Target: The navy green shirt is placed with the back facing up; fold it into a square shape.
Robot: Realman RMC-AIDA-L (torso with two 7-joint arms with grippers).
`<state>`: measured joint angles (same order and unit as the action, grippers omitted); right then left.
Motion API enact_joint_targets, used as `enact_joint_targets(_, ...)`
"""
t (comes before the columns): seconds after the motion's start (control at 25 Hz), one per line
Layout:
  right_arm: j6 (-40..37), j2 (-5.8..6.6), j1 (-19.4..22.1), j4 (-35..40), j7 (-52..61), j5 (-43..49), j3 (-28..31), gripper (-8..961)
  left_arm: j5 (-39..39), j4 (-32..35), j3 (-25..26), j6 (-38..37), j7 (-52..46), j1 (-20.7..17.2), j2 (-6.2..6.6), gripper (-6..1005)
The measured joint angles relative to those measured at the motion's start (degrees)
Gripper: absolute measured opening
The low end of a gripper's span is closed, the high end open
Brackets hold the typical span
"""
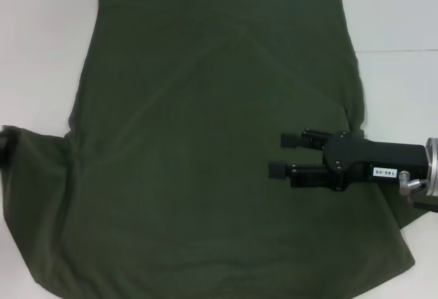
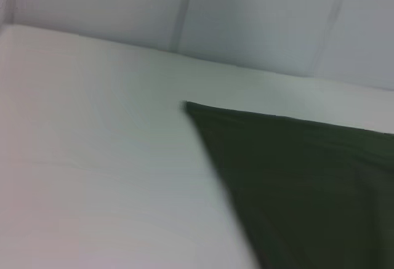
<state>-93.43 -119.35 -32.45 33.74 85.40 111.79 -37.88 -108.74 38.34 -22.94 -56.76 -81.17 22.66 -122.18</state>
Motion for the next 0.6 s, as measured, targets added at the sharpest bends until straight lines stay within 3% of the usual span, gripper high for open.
enact_joint_targets(0.4,0.0,0.21,0.4,-0.3,-0.4,0.0,0.0,899,-5.4,6.6,-2.6,-24.0,-8.4,-1.4,-0.15,18)
enact_joint_targets(0.6,0.0,0.3,0.5,-0.3,-0.5,0.0,0.0,898,-5.1,6.3,-2.6,-27.2,-8.8,0.2,-0.7,24)
